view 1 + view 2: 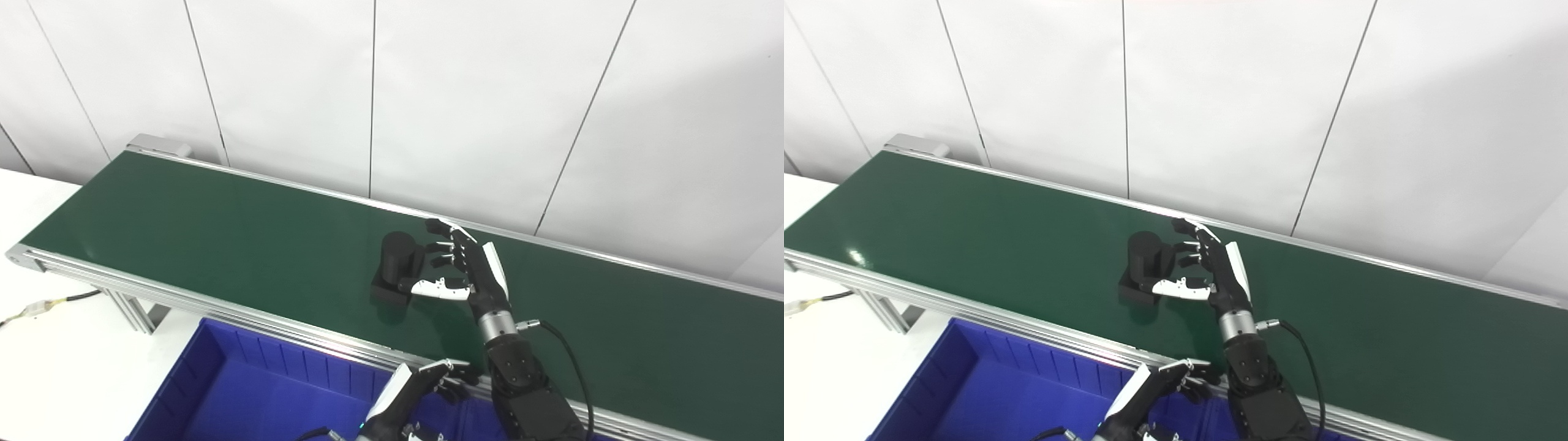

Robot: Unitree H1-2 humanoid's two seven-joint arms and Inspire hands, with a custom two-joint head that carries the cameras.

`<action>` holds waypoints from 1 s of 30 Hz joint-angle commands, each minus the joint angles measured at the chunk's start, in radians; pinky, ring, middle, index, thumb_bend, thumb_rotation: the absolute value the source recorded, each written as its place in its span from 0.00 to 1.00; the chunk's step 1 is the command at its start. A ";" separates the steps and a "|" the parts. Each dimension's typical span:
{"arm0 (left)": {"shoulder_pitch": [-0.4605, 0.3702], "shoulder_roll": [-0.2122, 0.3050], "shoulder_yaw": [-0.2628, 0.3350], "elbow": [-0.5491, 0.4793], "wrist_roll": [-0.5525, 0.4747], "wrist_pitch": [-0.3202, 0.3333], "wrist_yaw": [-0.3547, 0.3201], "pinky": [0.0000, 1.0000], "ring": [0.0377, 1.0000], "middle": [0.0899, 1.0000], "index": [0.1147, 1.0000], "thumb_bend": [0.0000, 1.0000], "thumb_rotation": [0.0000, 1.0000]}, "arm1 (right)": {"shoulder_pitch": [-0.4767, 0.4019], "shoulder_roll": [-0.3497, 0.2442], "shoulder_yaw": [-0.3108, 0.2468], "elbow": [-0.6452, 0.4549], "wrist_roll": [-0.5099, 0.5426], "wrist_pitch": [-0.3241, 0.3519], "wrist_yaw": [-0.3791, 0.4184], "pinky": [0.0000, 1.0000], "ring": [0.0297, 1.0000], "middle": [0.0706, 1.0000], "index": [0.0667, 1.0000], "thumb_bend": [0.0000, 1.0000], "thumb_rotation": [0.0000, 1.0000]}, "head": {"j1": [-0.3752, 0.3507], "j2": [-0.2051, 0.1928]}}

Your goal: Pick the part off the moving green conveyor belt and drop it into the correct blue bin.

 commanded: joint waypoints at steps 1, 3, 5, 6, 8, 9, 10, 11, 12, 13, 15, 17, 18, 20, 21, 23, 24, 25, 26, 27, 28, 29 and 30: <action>-0.027 0.001 0.000 -0.025 -0.001 -0.040 0.011 0.57 0.62 0.70 0.69 0.86 0.00 | -0.056 -0.003 0.002 -0.008 -0.006 -0.021 -0.024 0.57 0.68 0.80 0.78 0.92 0.16 | -0.001 0.000; -0.026 0.001 0.002 -0.025 -0.006 -0.040 0.005 0.57 0.62 0.71 0.69 0.86 0.00 | -0.061 -0.010 0.005 0.002 -0.014 -0.021 -0.033 0.58 0.69 0.79 0.77 0.92 0.17 | -0.004 -0.002; -0.025 0.002 0.003 -0.024 -0.010 -0.040 0.001 0.57 0.62 0.71 0.69 0.86 0.00 | -0.063 -0.015 0.007 0.009 -0.016 -0.021 -0.039 0.59 0.70 0.80 0.77 0.92 0.16 | -0.008 -0.003; -0.024 0.003 0.004 -0.025 -0.012 -0.040 -0.001 0.57 0.62 0.71 0.69 0.86 0.00 | -0.065 -0.018 0.008 0.013 -0.018 -0.021 -0.043 0.59 0.70 0.80 0.77 0.92 0.16 | -0.010 -0.003; -0.022 0.004 0.005 -0.025 -0.017 -0.040 -0.008 0.57 0.62 0.71 0.70 0.85 0.00 | -0.070 -0.024 0.006 0.022 -0.019 -0.021 -0.050 0.59 0.70 0.80 0.77 0.93 0.16 | -0.014 -0.002; -0.021 0.004 0.006 -0.026 -0.019 -0.040 -0.012 0.57 0.62 0.71 0.70 0.85 0.00 | -0.072 -0.026 0.005 0.024 -0.020 -0.021 -0.053 0.58 0.70 0.80 0.77 0.93 0.16 | -0.014 -0.002; -0.019 0.003 0.010 -0.026 -0.024 -0.040 -0.018 0.57 0.63 0.71 0.70 0.85 0.00 | -0.073 -0.029 0.004 0.024 -0.019 -0.021 -0.054 0.58 0.70 0.80 0.77 0.93 0.16 | -0.017 0.000; -0.018 0.003 0.013 -0.026 -0.027 -0.040 -0.023 0.58 0.63 0.71 0.70 0.85 0.00 | -0.074 -0.031 0.005 0.024 -0.018 -0.021 -0.055 0.59 0.71 0.80 0.77 0.93 0.15 | -0.017 0.000; -0.016 0.002 0.016 -0.026 -0.029 -0.040 -0.030 0.58 0.63 0.71 0.70 0.85 0.00 | -0.077 -0.034 0.004 0.026 -0.016 -0.021 -0.053 0.59 0.71 0.80 0.77 0.93 0.15 | -0.018 0.000; -0.014 0.003 0.018 -0.027 -0.028 -0.040 -0.032 0.58 0.63 0.71 0.70 0.85 0.00 | -0.079 -0.038 0.004 0.028 -0.016 -0.021 -0.053 0.59 0.71 0.80 0.77 0.93 0.15 | -0.018 0.000; -0.012 0.003 0.022 -0.030 -0.027 -0.040 -0.037 0.58 0.63 0.72 0.70 0.85 0.00 | -0.082 -0.043 0.003 0.034 -0.018 -0.021 -0.057 0.59 0.70 0.80 0.77 0.93 0.16 | -0.017 0.002; -0.009 0.002 0.025 -0.033 -0.025 -0.040 -0.042 0.58 0.63 0.72 0.70 0.84 0.00 | -0.083 -0.047 0.002 0.042 -0.017 -0.021 -0.058 0.59 0.70 0.80 0.77 0.92 0.15 | -0.015 0.003; -0.008 0.002 0.027 -0.035 -0.025 -0.040 -0.044 0.58 0.63 0.72 0.70 0.84 0.00 | -0.084 -0.048 0.002 0.045 -0.016 -0.021 -0.058 0.60 0.71 0.81 0.77 0.92 0.16 | -0.015 0.003; -0.006 0.002 0.029 -0.038 -0.027 -0.040 -0.049 0.58 0.63 0.72 0.70 0.84 0.00 | -0.086 -0.051 0.001 0.053 -0.016 -0.021 -0.059 0.60 0.70 0.81 0.77 0.92 0.16 | -0.014 0.003; -0.005 0.001 0.031 -0.038 -0.027 -0.040 -0.050 0.59 0.63 0.72 0.70 0.84 0.00 | -0.085 -0.052 -0.001 0.056 -0.014 -0.021 -0.057 0.61 0.70 0.81 0.77 0.92 0.16 | -0.014 0.003; -0.004 -0.001 0.034 -0.038 -0.029 -0.040 -0.054 0.59 0.63 0.72 0.70 0.85 0.00 | -0.083 -0.053 -0.001 0.057 -0.014 -0.021 -0.057 0.62 0.71 0.81 0.77 0.93 0.17 | -0.013 0.004; -0.003 -0.001 0.035 -0.038 -0.030 -0.040 -0.056 0.59 0.63 0.72 0.70 0.85 0.00 | -0.082 -0.052 0.000 0.057 -0.016 -0.021 -0.060 0.62 0.71 0.81 0.77 0.92 0.18 | -0.013 0.005; -0.003 -0.001 0.036 -0.039 -0.029 -0.040 -0.057 0.59 0.63 0.72 0.70 0.85 0.00 | -0.082 -0.052 0.001 0.057 -0.019 -0.021 -0.062 0.62 0.71 0.81 0.77 0.92 0.18 | -0.013 0.005; -0.003 -0.001 0.037 -0.039 -0.030 -0.040 -0.059 0.59 0.63 0.72 0.70 0.85 0.00 | -0.081 -0.051 0.002 0.057 -0.020 -0.021 -0.063 0.62 0.71 0.80 0.77 0.92 0.18 | -0.014 0.006; -0.003 -0.001 0.037 -0.039 -0.028 -0.040 -0.058 0.59 0.63 0.72 0.70 0.85 0.00 | -0.081 -0.051 0.002 0.057 -0.020 -0.021 -0.063 0.61 0.71 0.81 0.77 0.92 0.18 | -0.014 0.006; -0.003 -0.001 0.038 -0.039 -0.028 -0.040 -0.058 0.59 0.63 0.72 0.70 0.85 0.00 | -0.081 -0.050 0.002 0.057 -0.020 -0.021 -0.062 0.61 0.71 0.81 0.77 0.92 0.18 | -0.014 0.006; -0.003 -0.001 0.038 -0.038 -0.027 -0.040 -0.058 0.59 0.63 0.72 0.70 0.85 0.00 | -0.081 -0.049 0.003 0.057 -0.020 -0.021 -0.061 0.61 0.71 0.81 0.77 0.92 0.18 | -0.014 0.006; -0.003 -0.002 0.040 -0.038 -0.029 -0.040 -0.060 0.59 0.63 0.72 0.70 0.85 0.00 | -0.079 -0.049 0.003 0.051 -0.019 -0.021 -0.060 0.61 0.71 0.81 0.77 0.92 0.18 | -0.014 0.006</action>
